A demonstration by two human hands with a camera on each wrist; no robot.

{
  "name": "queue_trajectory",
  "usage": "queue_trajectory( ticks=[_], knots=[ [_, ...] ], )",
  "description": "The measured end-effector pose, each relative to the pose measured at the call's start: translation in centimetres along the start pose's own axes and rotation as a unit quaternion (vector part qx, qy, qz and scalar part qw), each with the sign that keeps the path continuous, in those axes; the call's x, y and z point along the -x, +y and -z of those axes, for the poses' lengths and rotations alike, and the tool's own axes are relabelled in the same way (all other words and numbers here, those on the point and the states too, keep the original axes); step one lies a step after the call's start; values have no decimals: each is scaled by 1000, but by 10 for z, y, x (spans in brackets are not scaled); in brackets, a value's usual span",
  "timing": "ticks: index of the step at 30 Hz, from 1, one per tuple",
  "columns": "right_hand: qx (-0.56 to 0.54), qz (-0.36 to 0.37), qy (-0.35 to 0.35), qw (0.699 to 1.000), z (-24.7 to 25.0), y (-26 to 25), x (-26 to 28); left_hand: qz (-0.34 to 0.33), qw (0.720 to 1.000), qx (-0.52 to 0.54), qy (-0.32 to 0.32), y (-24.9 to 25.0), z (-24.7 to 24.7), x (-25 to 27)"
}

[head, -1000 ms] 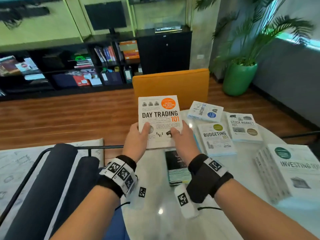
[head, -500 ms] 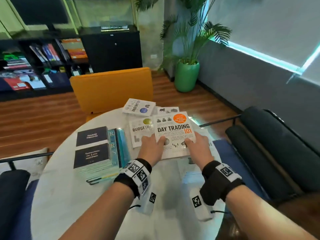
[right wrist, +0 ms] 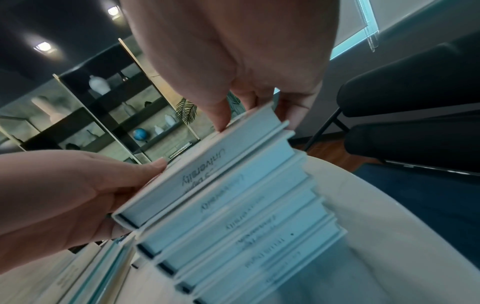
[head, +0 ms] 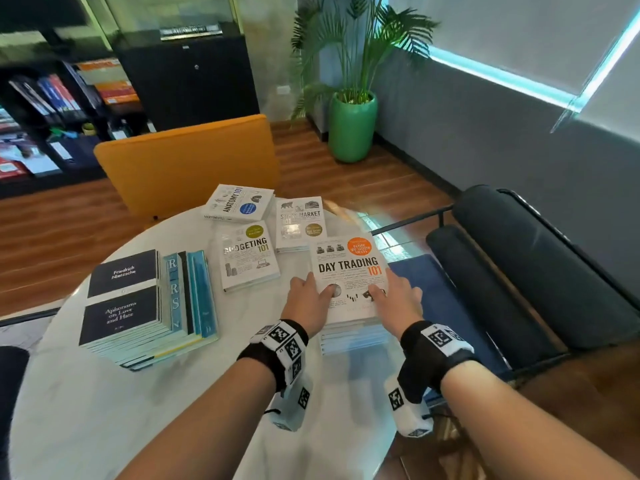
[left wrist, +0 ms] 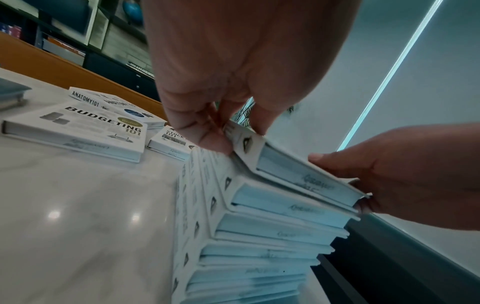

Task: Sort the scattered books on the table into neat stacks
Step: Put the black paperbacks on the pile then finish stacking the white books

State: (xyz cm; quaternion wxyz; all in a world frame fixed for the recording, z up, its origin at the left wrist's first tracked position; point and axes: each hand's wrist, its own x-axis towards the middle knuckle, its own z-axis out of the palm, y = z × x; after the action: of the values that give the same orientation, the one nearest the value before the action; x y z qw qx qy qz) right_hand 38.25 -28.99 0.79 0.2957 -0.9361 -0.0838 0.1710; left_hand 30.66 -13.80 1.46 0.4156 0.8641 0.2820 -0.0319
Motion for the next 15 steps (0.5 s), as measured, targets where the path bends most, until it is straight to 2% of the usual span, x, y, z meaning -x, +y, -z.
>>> queue_trajectory(
  ticks=[5, 10, 15],
  knots=[
    [-43, 38, -46, 997, 7, 7, 11, -39, 999, 2, 18, -6, 0, 15],
    [30, 84, -113, 990, 23, 6, 35, -77, 993, -78, -42, -15, 0, 33],
    [49, 114, -75, 989, 22, 12, 37, -85, 995, -60, 1, -26, -7, 35]
  ],
)
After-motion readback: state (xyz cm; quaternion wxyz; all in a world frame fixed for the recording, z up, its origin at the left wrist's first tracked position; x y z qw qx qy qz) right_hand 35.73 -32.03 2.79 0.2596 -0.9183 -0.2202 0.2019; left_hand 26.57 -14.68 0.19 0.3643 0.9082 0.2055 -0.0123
